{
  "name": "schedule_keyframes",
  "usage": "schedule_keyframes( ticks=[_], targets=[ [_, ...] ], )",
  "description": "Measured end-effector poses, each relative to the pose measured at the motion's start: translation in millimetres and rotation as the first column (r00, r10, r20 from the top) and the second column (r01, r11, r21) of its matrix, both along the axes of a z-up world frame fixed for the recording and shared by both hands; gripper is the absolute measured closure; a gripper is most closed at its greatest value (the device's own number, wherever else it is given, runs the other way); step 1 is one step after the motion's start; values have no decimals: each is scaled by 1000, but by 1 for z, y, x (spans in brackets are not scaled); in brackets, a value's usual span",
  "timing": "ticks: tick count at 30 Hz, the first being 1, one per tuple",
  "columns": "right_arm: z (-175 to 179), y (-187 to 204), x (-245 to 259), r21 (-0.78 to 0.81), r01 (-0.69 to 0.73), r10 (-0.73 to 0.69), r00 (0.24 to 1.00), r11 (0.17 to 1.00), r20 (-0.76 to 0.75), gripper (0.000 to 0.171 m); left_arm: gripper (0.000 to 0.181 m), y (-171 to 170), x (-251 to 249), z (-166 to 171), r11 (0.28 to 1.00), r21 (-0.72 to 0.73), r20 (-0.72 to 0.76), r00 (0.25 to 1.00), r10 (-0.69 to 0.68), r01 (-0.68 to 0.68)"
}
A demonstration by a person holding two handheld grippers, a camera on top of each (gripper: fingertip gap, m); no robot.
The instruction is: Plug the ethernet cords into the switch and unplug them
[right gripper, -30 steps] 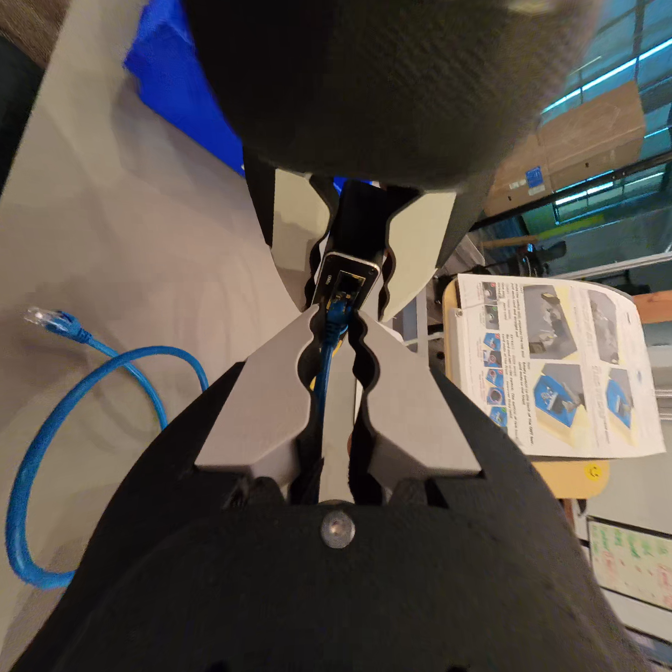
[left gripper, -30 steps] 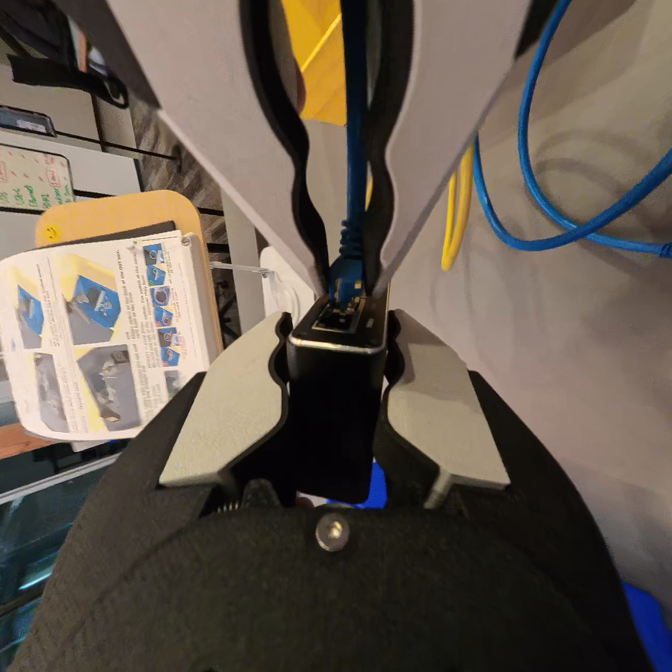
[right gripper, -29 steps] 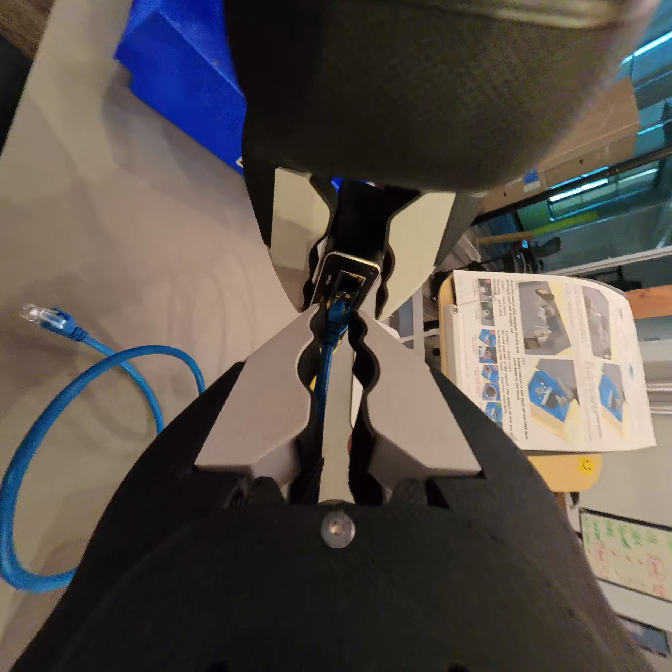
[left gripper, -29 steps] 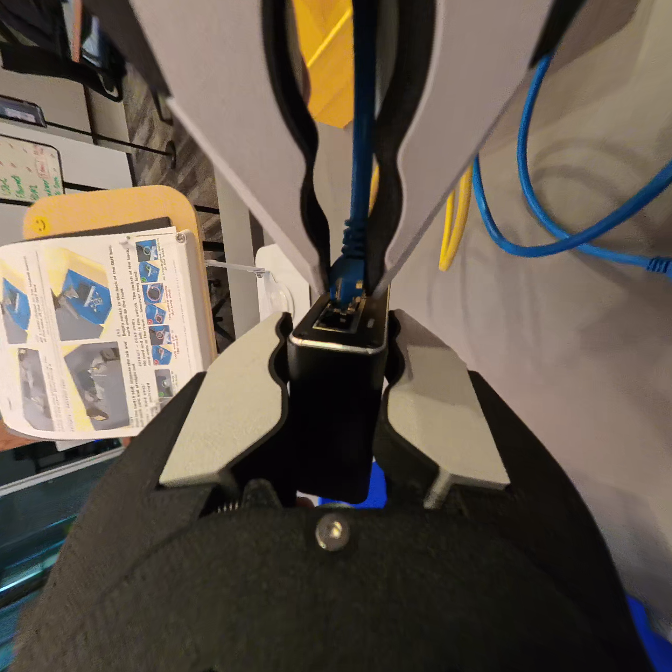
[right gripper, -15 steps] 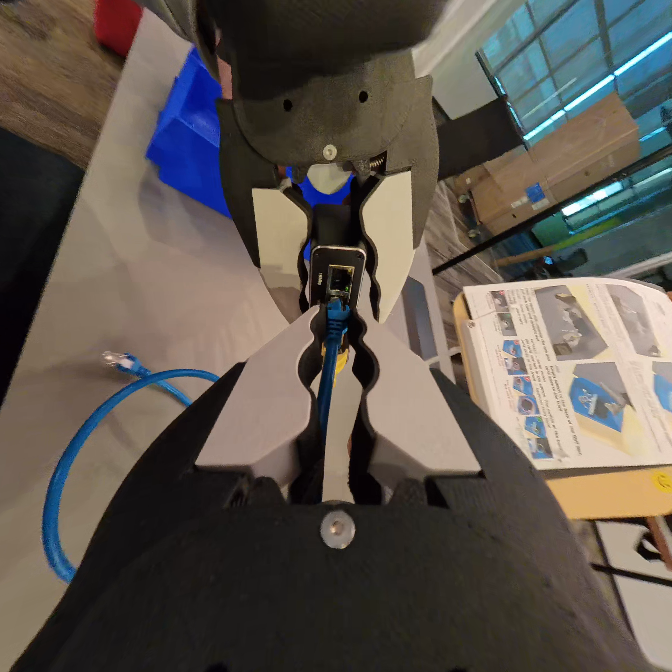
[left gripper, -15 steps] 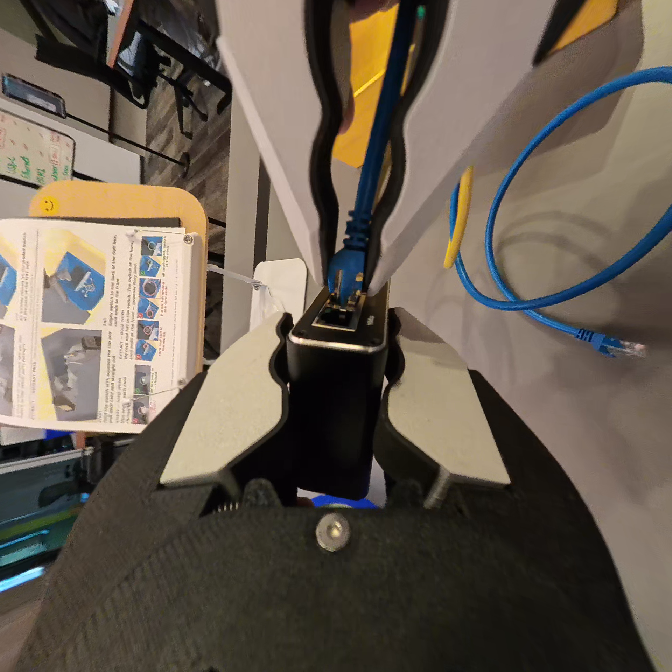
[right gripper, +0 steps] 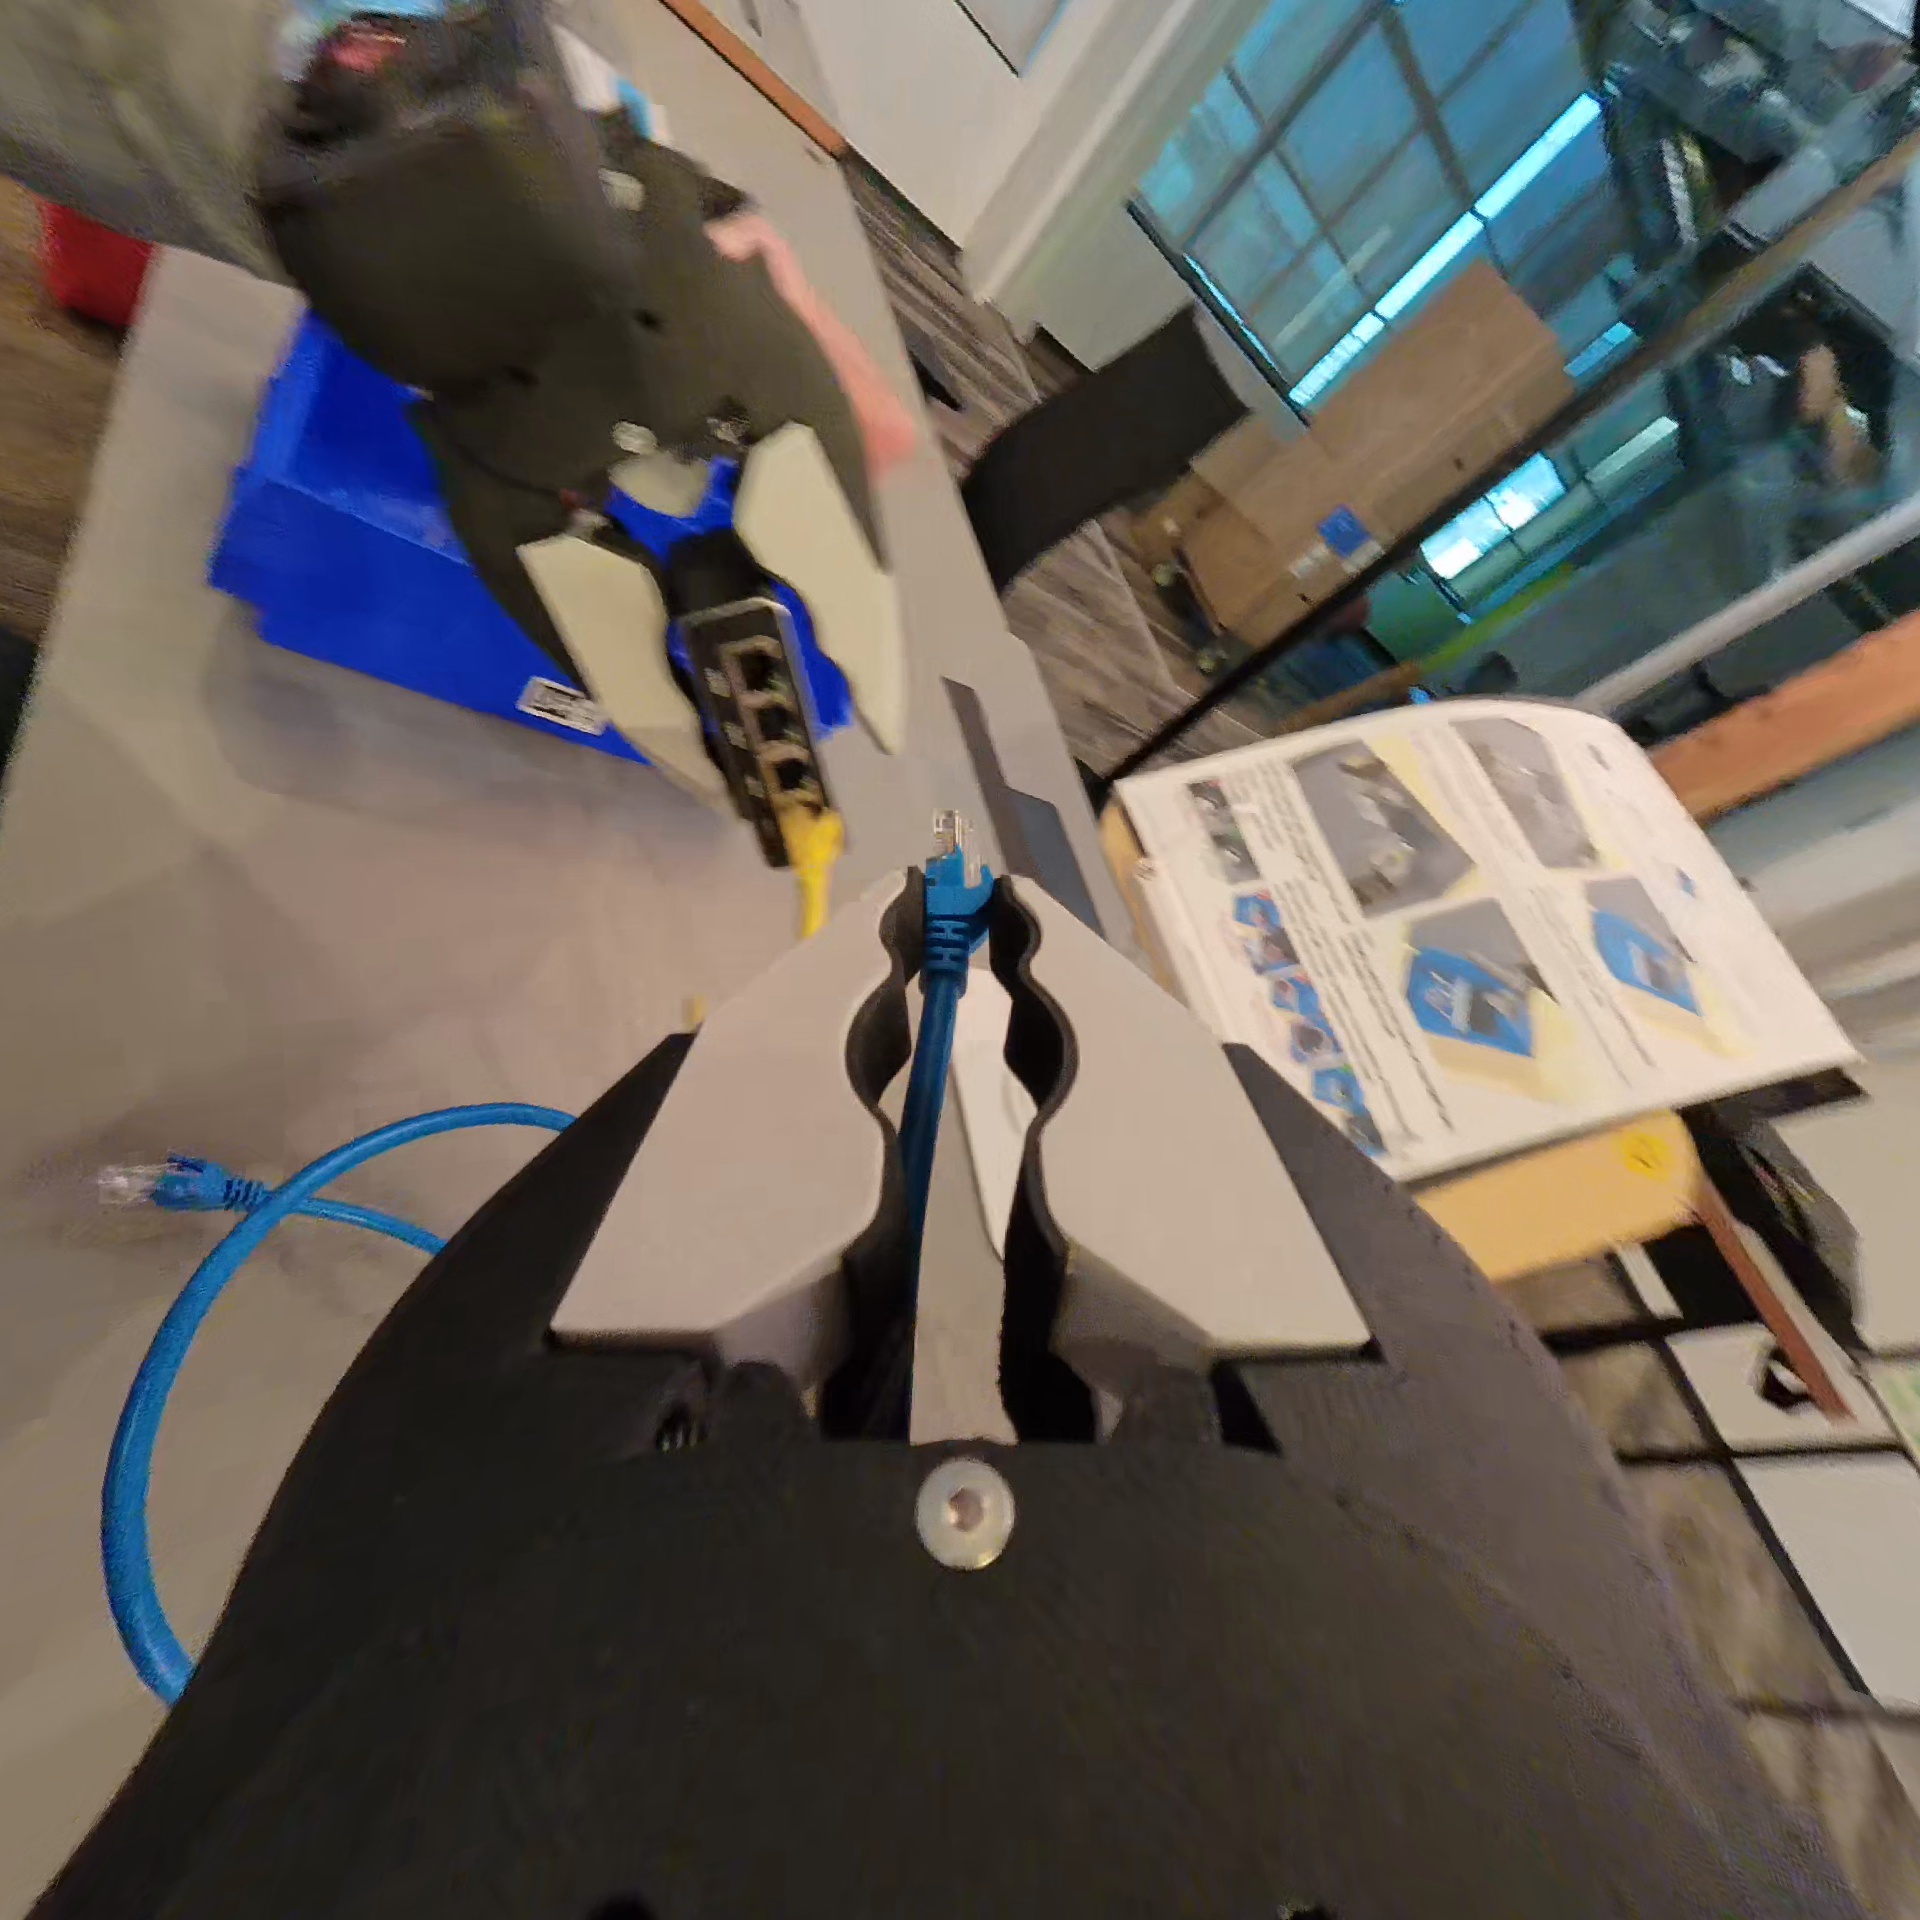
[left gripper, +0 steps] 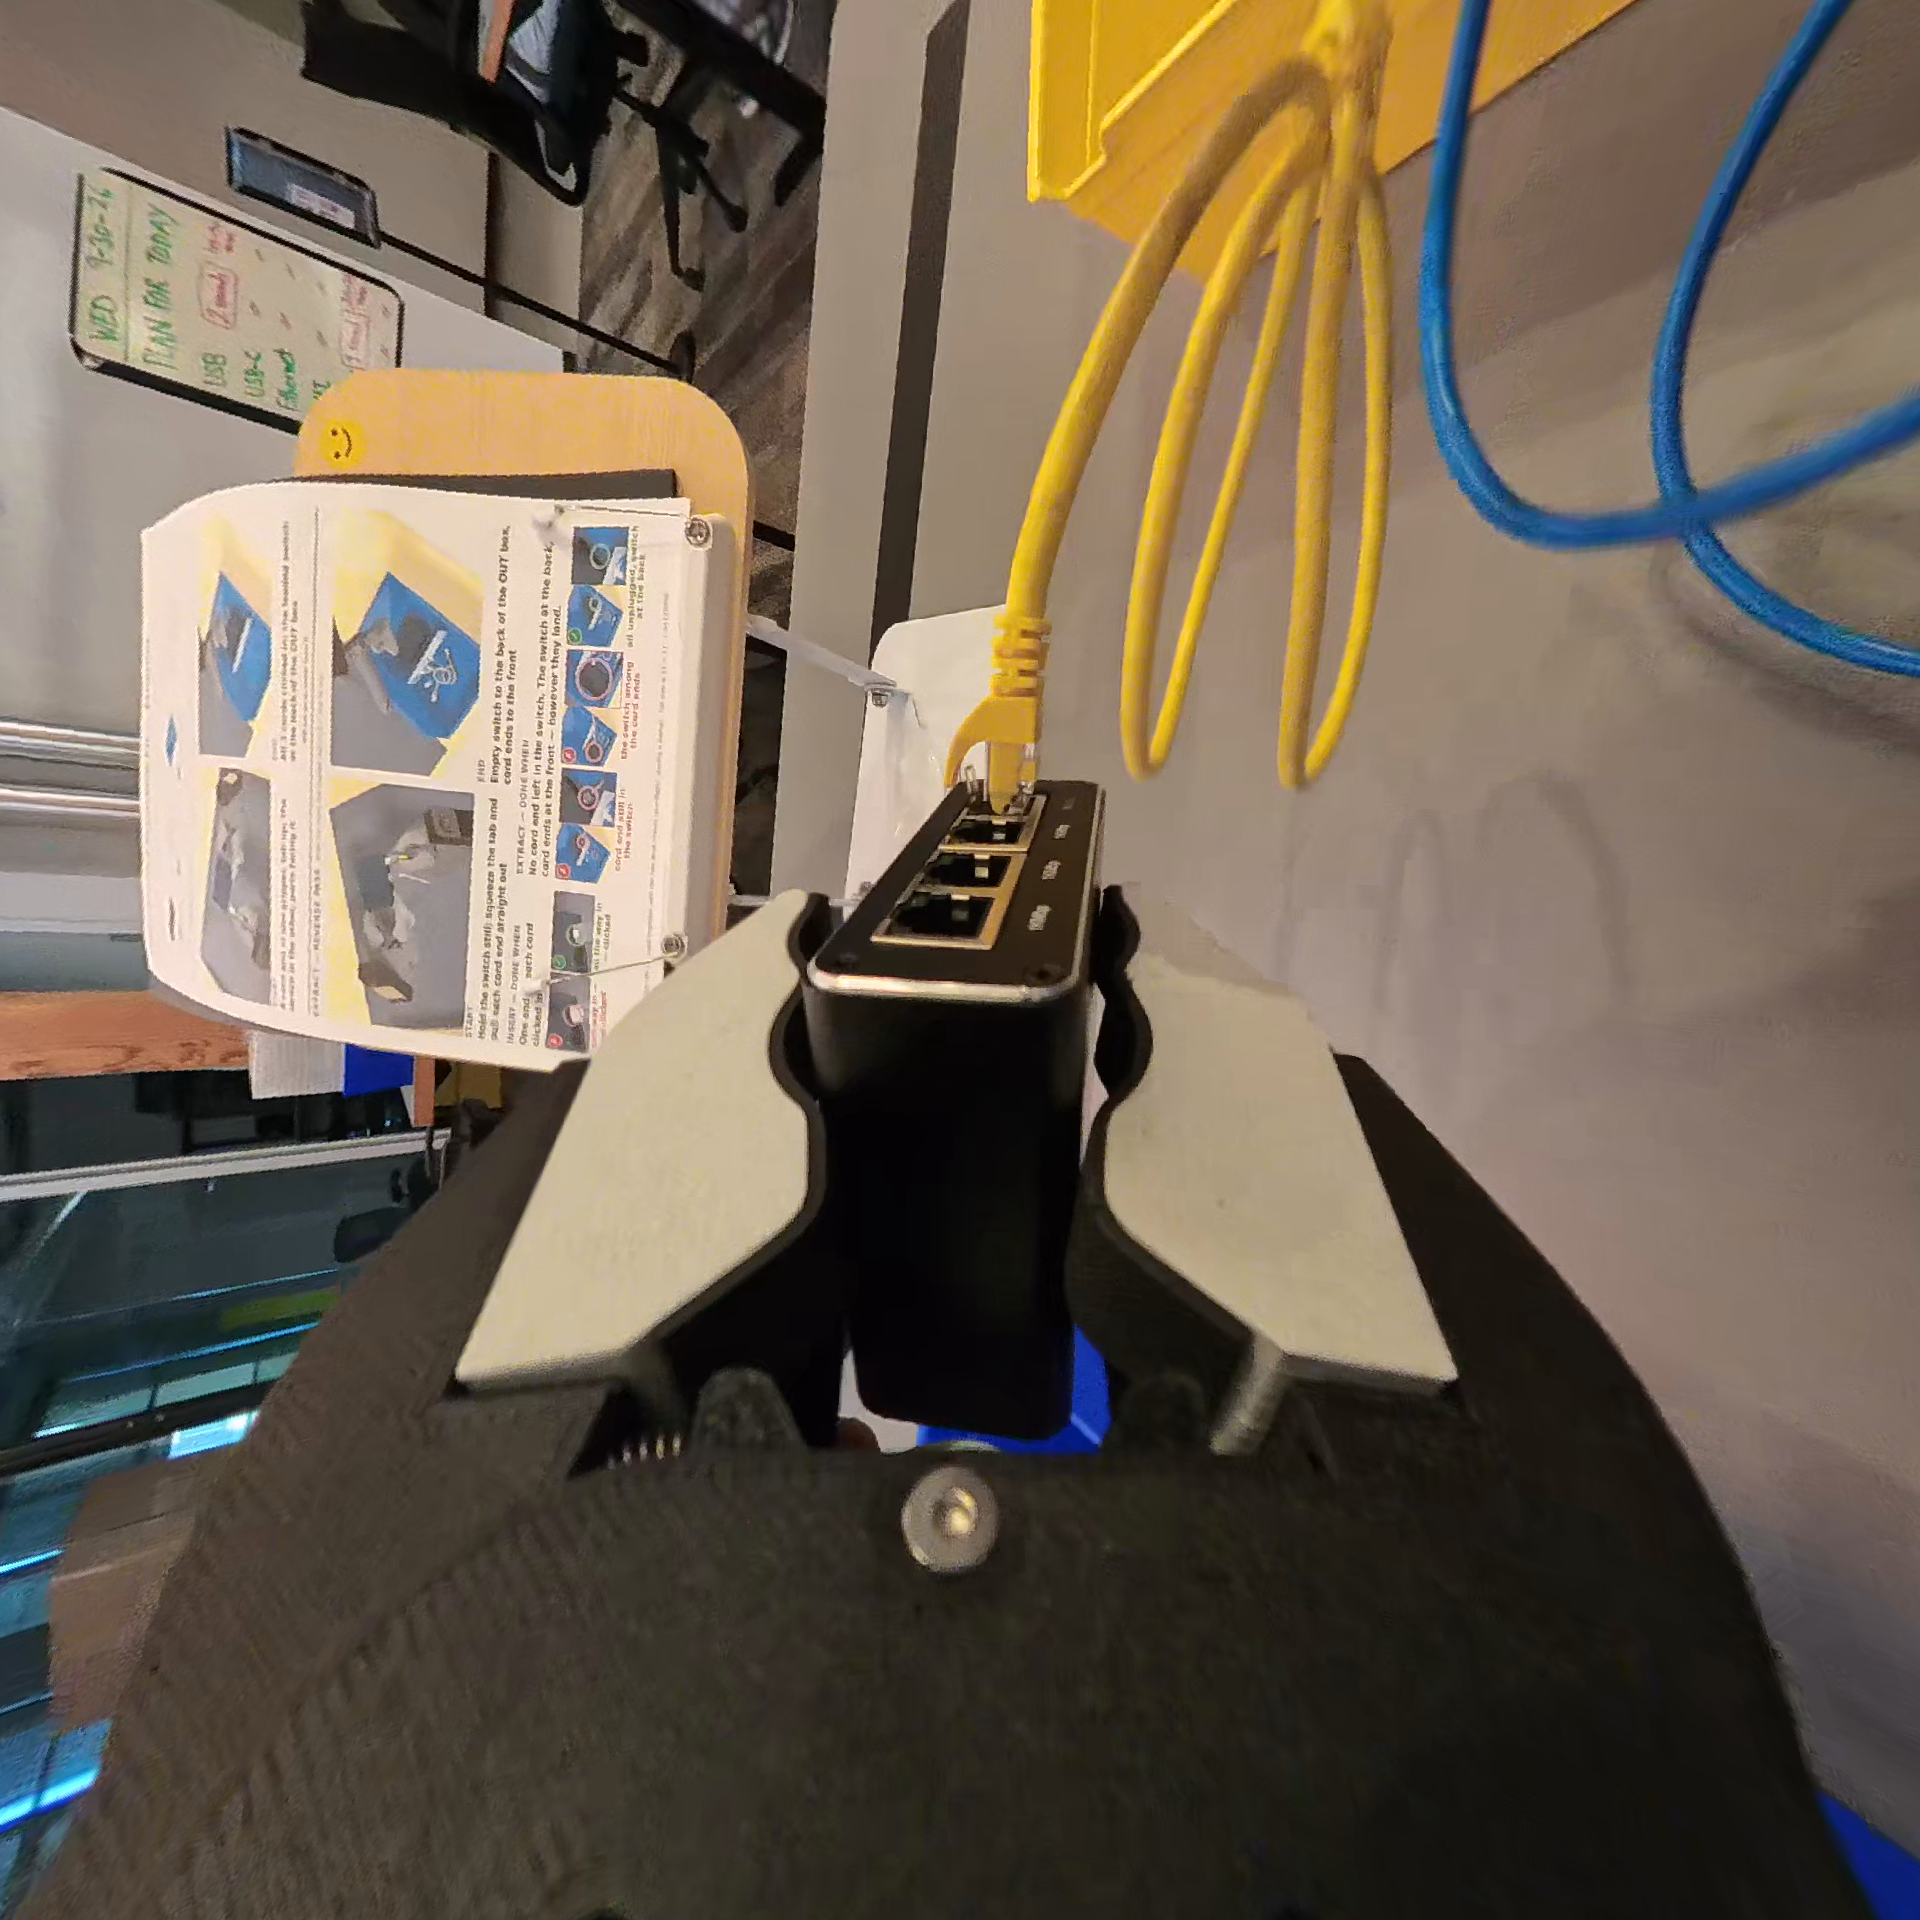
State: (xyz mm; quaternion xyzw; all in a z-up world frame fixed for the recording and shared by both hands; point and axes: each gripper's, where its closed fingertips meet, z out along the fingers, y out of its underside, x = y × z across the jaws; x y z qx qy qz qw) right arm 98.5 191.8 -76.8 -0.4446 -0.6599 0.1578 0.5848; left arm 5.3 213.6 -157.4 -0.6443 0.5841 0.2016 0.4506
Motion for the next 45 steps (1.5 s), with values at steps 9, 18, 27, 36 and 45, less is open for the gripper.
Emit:
schedule_keyframes(
  ticks=[9,18,27,36,45],
  targets=[
    [106,43,92,119,286,-275,956,951,-97,162,132,6,-28,2,996,25,64,994,87,-89],
    [102,81,205,92,573,-560,818,815,-130,162,131,1,-28,-17,996,-9,77,993,94,-94],
    [-60,119,250,48,743,-741,670,668,-46,161,132,-2,-28,-30,994,-38,71,992,100,-98],
    [-145,109,222,29,716,-716,698,697,-27,160,131,-5,-17,-42,995,-61,64,994,86,-83],
    [-152,94,201,-191,623,-610,782,758,128,111,131,-8,-17,-43,995,-67,66,994,85,-80]
  ],
)
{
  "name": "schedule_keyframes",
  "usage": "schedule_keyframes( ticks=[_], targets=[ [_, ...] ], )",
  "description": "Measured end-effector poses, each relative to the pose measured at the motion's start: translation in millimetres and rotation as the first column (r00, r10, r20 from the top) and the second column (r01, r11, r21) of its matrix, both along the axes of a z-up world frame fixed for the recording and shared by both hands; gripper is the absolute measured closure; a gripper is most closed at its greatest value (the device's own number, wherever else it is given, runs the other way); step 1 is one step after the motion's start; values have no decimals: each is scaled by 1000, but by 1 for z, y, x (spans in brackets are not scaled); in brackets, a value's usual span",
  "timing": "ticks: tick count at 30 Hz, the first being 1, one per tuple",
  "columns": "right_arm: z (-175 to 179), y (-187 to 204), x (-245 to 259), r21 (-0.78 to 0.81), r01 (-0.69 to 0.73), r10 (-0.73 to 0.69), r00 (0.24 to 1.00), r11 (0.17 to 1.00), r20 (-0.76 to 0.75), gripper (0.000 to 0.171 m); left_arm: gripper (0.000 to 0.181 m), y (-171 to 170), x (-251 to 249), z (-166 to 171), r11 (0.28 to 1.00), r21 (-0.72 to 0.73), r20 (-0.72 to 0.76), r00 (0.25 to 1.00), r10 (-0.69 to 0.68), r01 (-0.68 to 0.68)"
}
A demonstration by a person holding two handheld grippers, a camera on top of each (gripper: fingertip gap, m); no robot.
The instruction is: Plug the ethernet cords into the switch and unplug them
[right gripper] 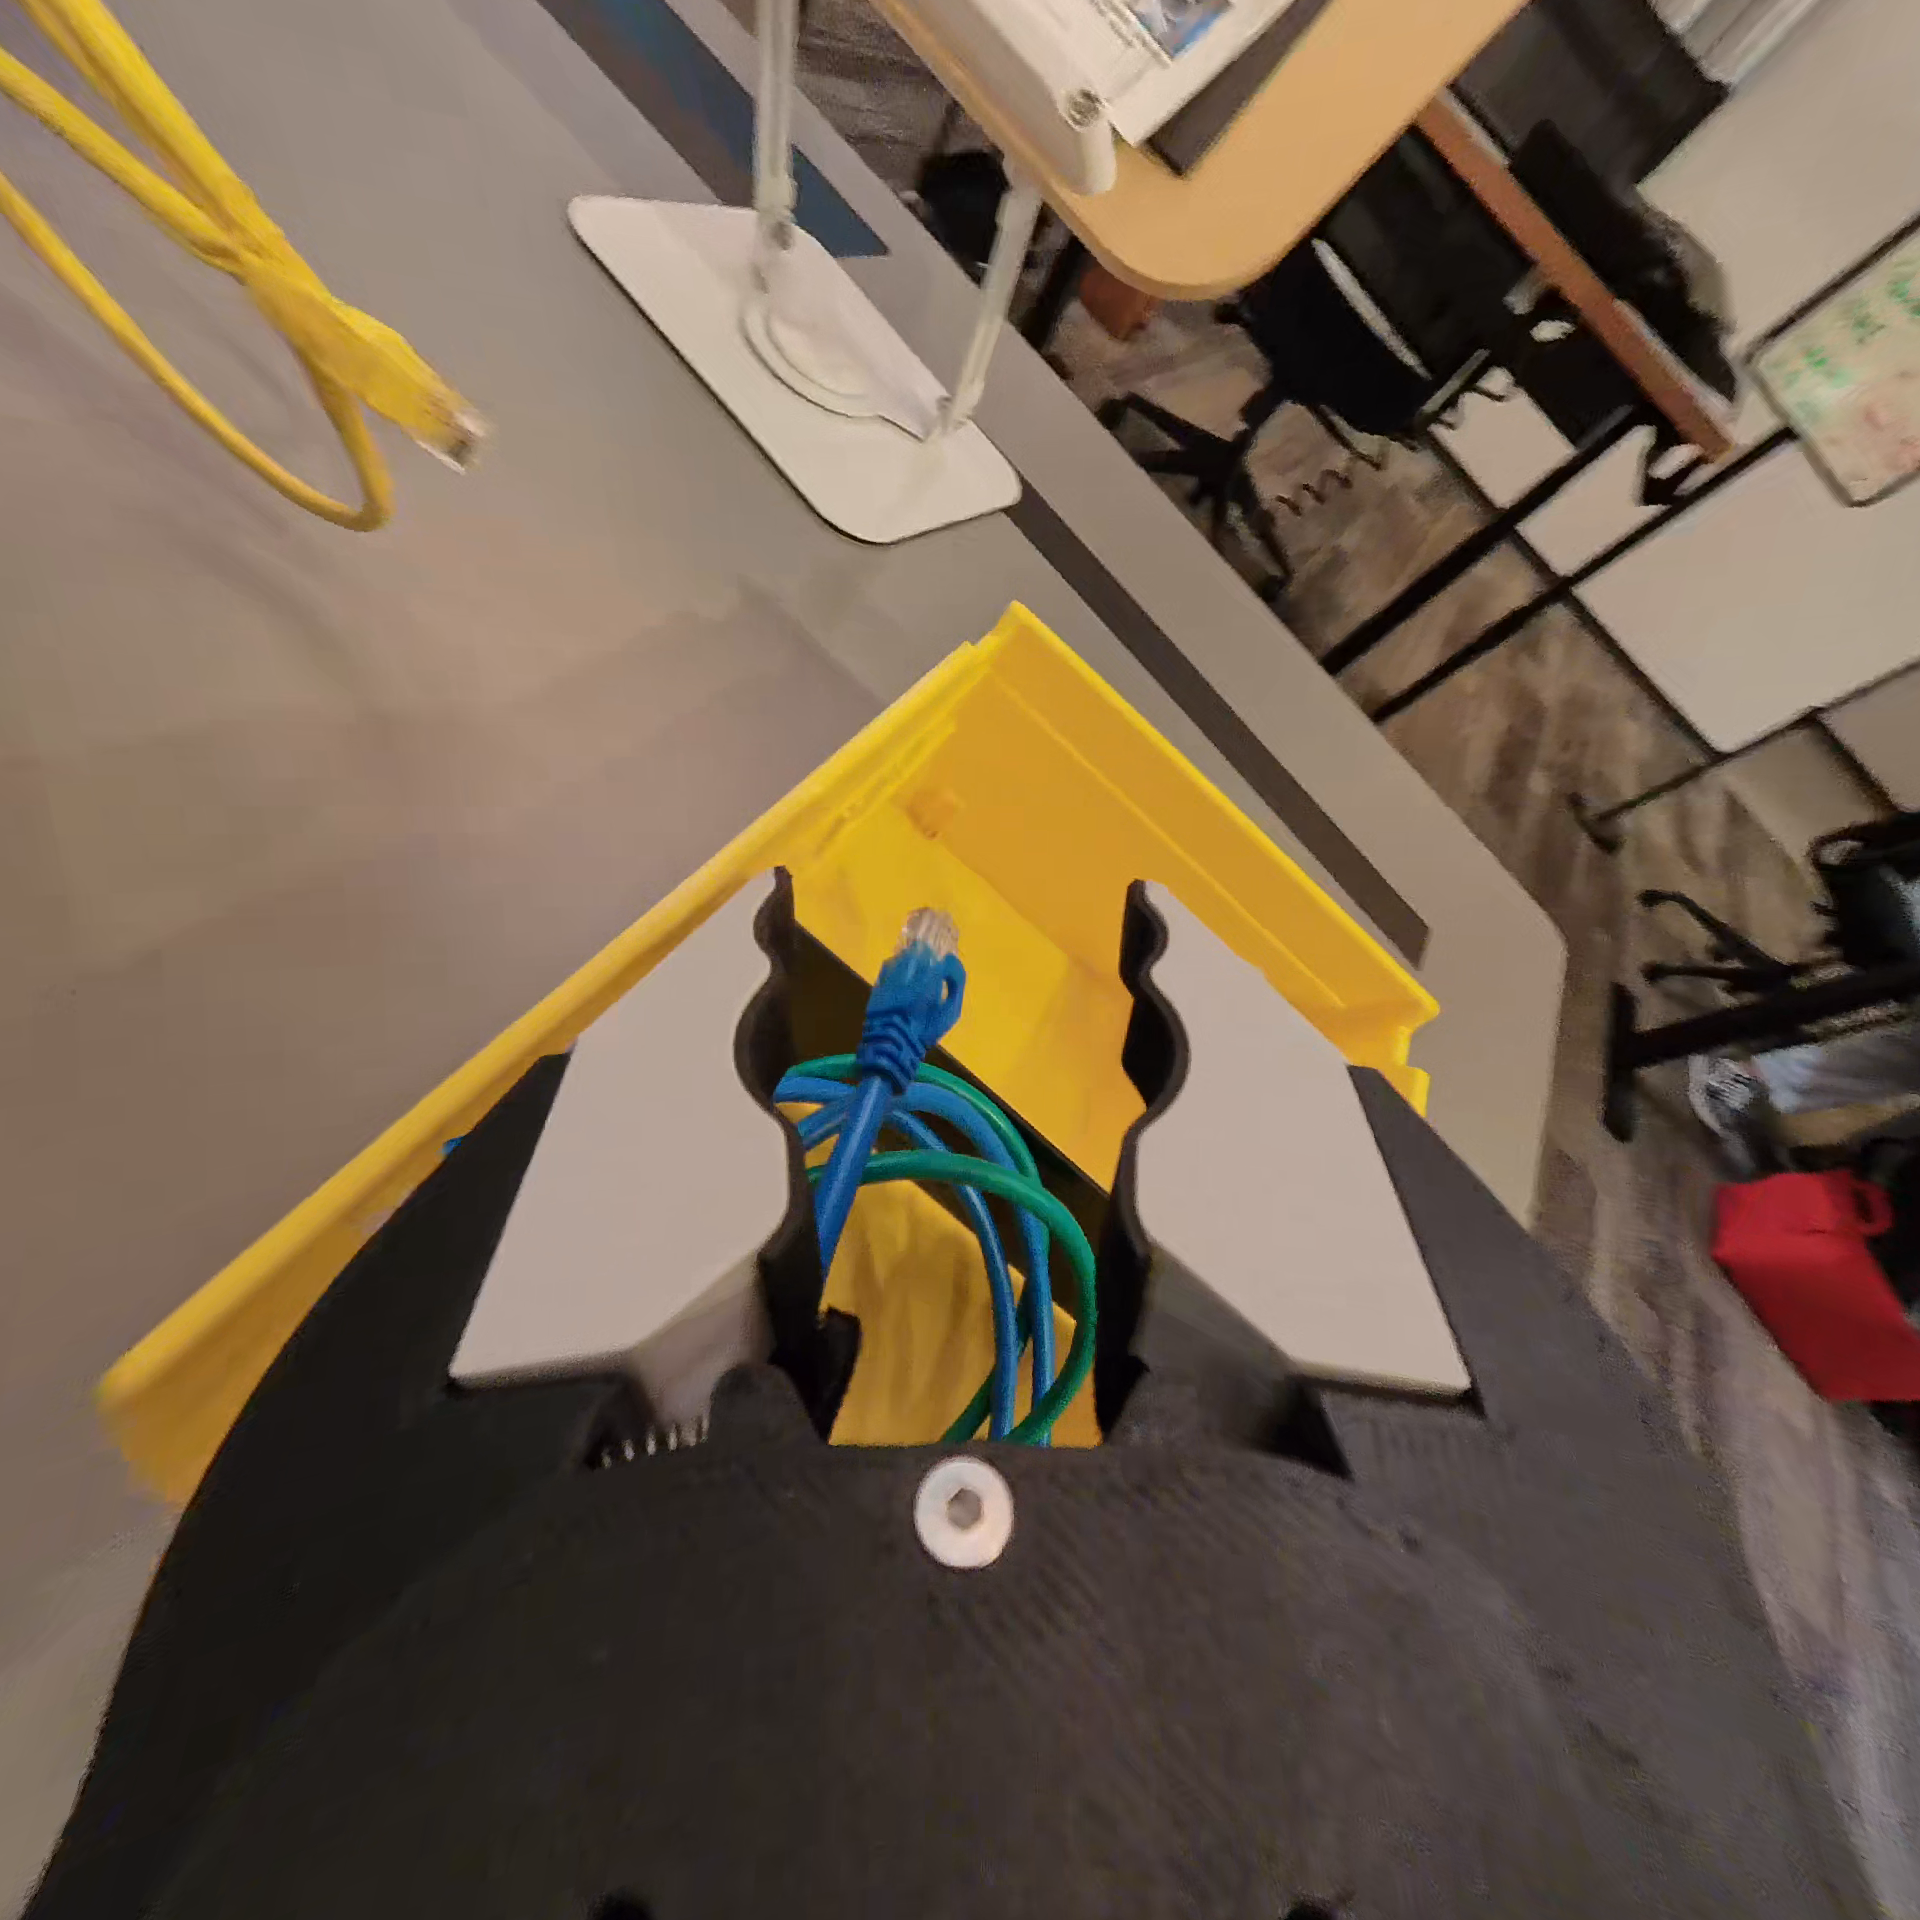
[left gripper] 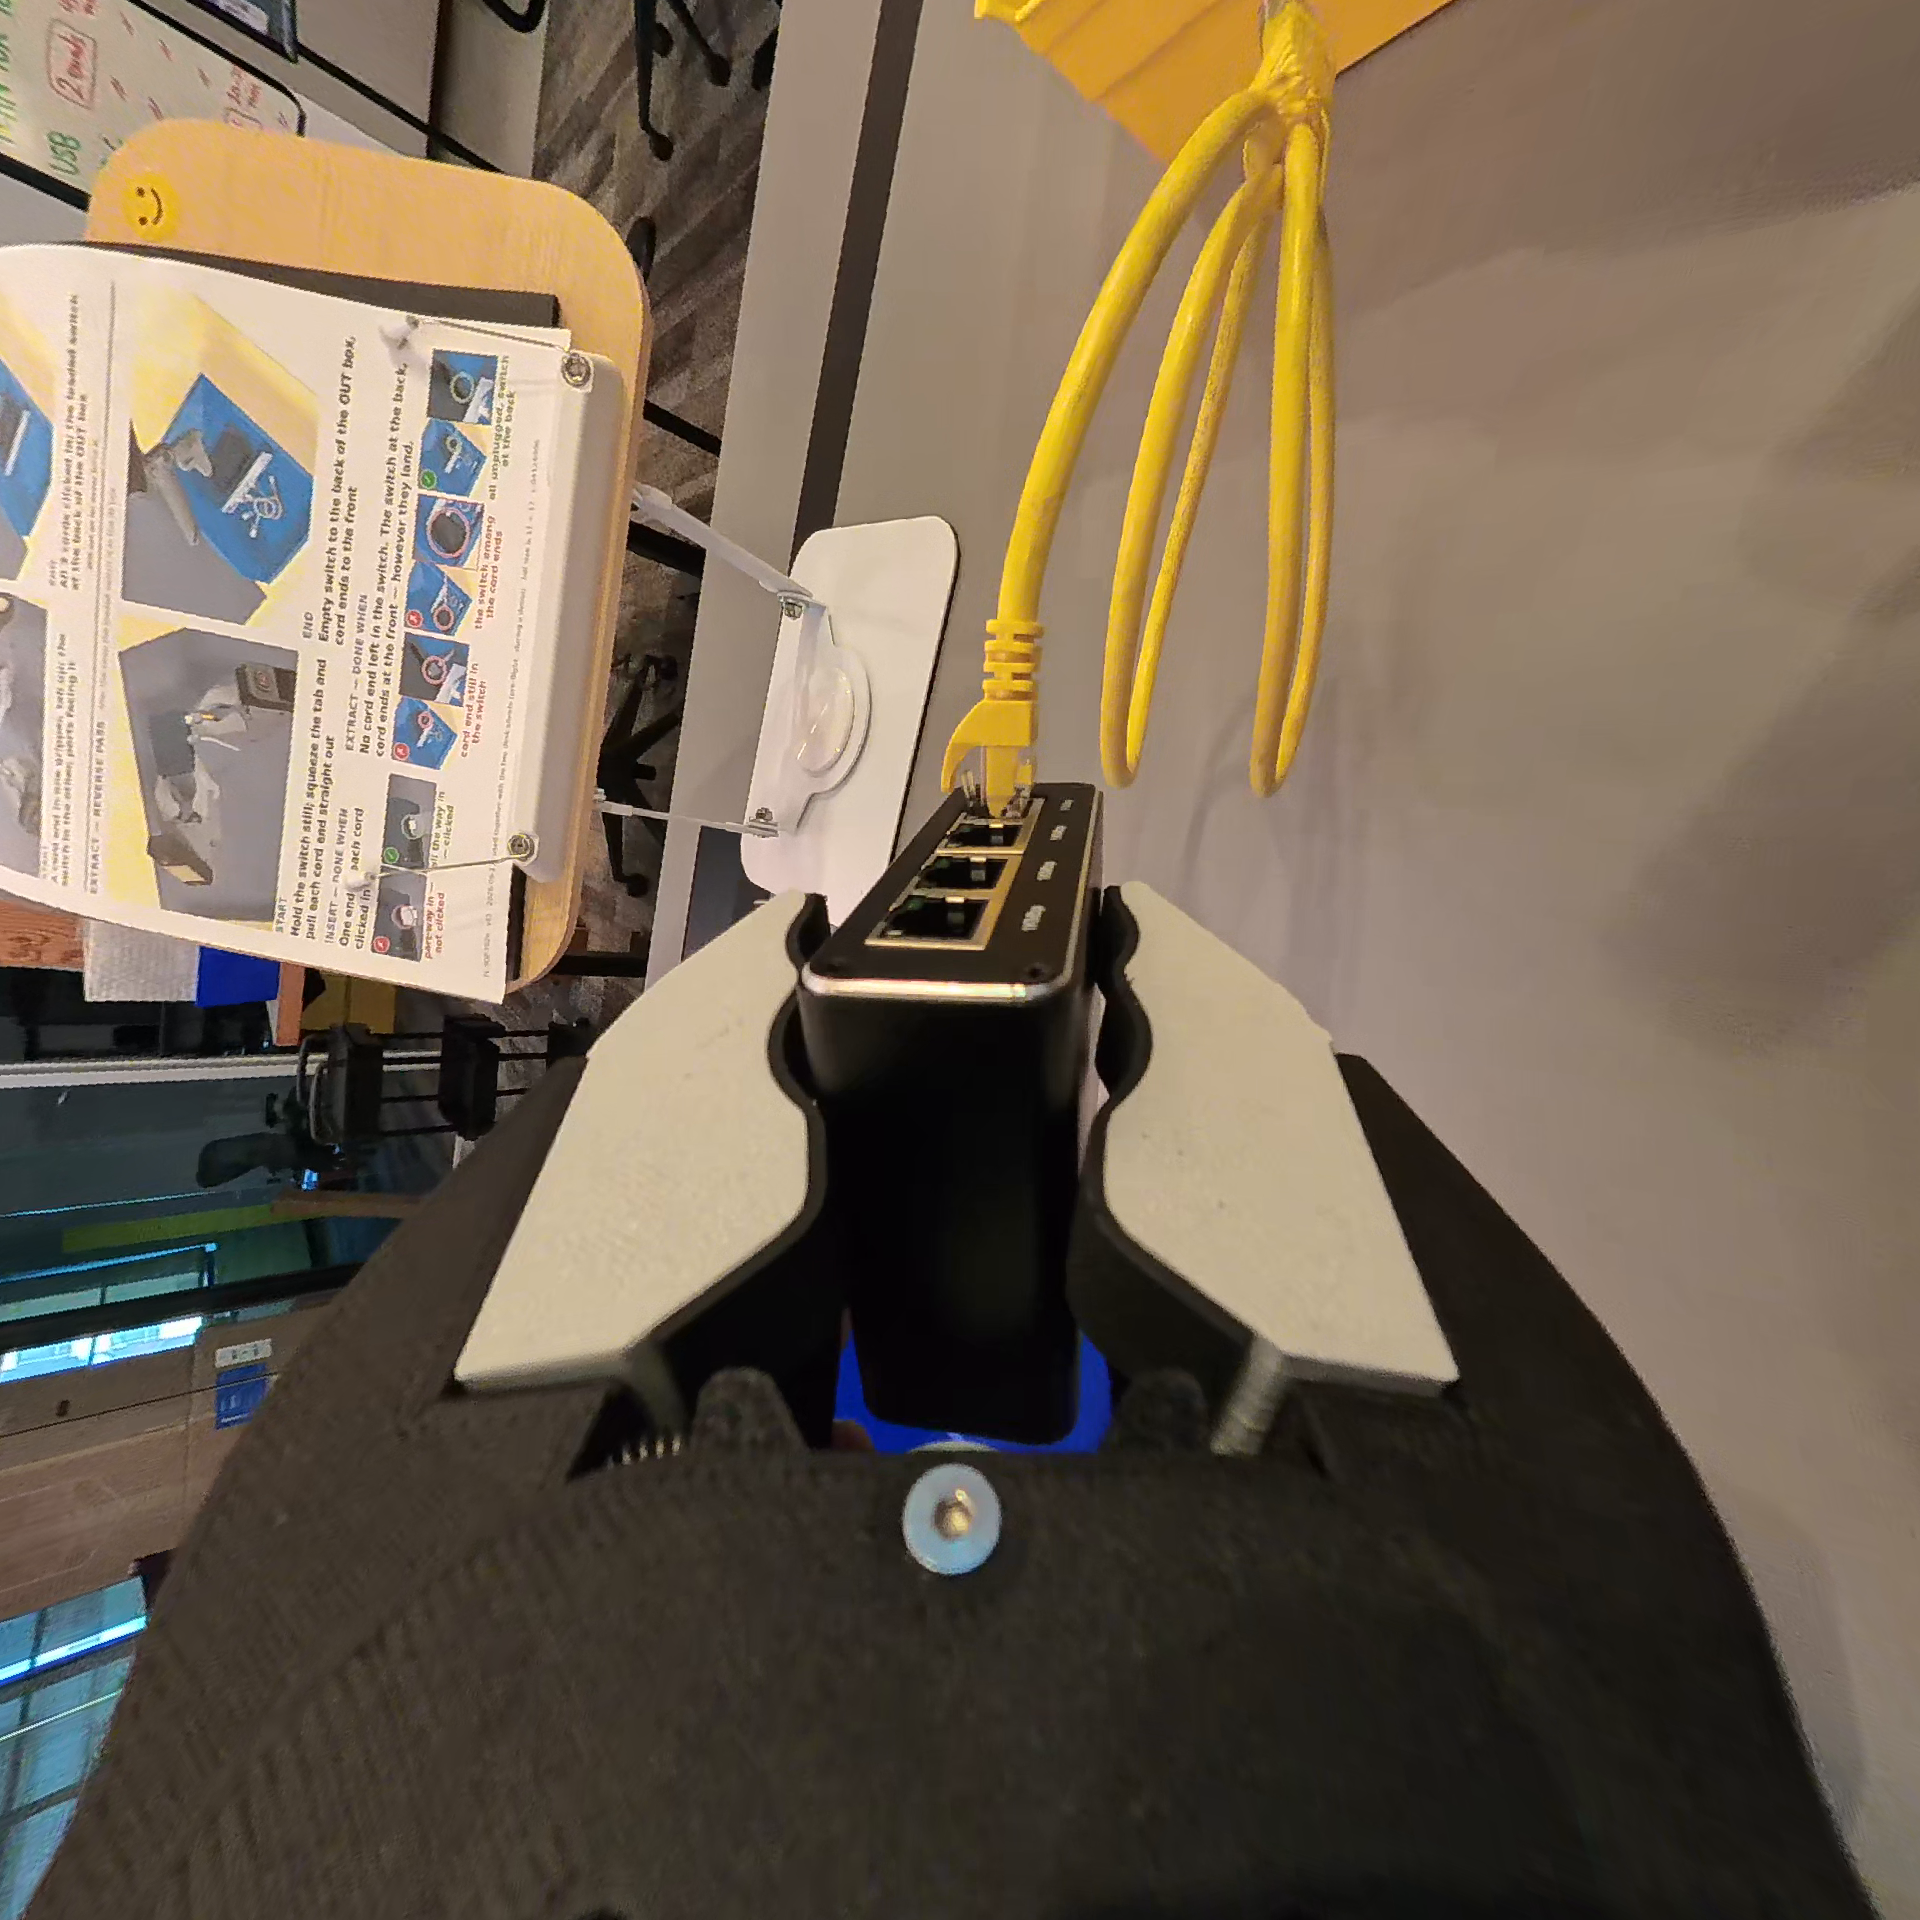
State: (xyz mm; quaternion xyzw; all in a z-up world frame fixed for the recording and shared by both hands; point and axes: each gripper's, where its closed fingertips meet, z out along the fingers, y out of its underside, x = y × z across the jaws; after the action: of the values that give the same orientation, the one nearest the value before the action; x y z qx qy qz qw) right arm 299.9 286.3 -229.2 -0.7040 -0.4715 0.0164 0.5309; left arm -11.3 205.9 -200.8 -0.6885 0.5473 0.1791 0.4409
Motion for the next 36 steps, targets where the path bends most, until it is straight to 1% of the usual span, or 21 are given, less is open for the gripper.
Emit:
schedule_keyframes(
  ticks=[4,9,11,14,18,20,21,22,24,26,28,31,34,36],
  targets=[
    [18,-10,1,-71,-53,51,998,996,-21,104,131,0,-3,-1,1000,0,10,1000,7,-7],
    [33,-17,7,-136,-70,58,994,988,-90,95,131,-1,-2,-3,1000,-4,12,1000,5,-5],
    [38,-17,13,-127,-42,30,995,991,-97,102,131,-1,-2,-4,1000,-6,15,1000,3,-3],
    [42,-26,23,-83,-23,21,1000,996,-21,106,131,-1,-2,-5,1000,-8,15,1000,4,-4],
    [61,-50,23,-53,-50,48,998,997,-40,109,131,-3,-2,-4,1000,-3,20,1000,1,-1],
    [56,-67,21,-77,-83,86,995,994,42,109,131,-3,0,-3,1000,2,21,1000,-3,3],
    [48,-76,23,-96,-95,106,988,991,110,113,132,-3,1,-3,1000,2,19,1000,-5,5],
    [37,-86,27,-122,-110,131,975,986,177,119,132,-4,2,-3,1000,3,18,1000,-7,7],
    [14,-99,35,-171,-113,156,952,979,264,128,132,-6,2,-3,1000,4,18,1000,-11,11],
    [-5,-108,42,-204,-110,173,929,973,327,130,131,-7,2,-4,1000,2,23,1000,-12,12],
    [-7,-113,37,-186,-127,180,936,974,303,137,131,-7,2,-6,1000,5,25,1000,-17,17],
    [14,-120,13,-129,-190,214,955,973,204,141,131,-9,7,-6,999,19,19,999,-36,36],
    [41,-130,-34,-49,-302,305,947,952,98,133,131,-11,13,-1,997,51,0,998,-59,59],
    [54,-133,-68,14,-355,353,933,935,69,132,132,-12,18,2,996,62,10,997,-71,70]
  ],
)
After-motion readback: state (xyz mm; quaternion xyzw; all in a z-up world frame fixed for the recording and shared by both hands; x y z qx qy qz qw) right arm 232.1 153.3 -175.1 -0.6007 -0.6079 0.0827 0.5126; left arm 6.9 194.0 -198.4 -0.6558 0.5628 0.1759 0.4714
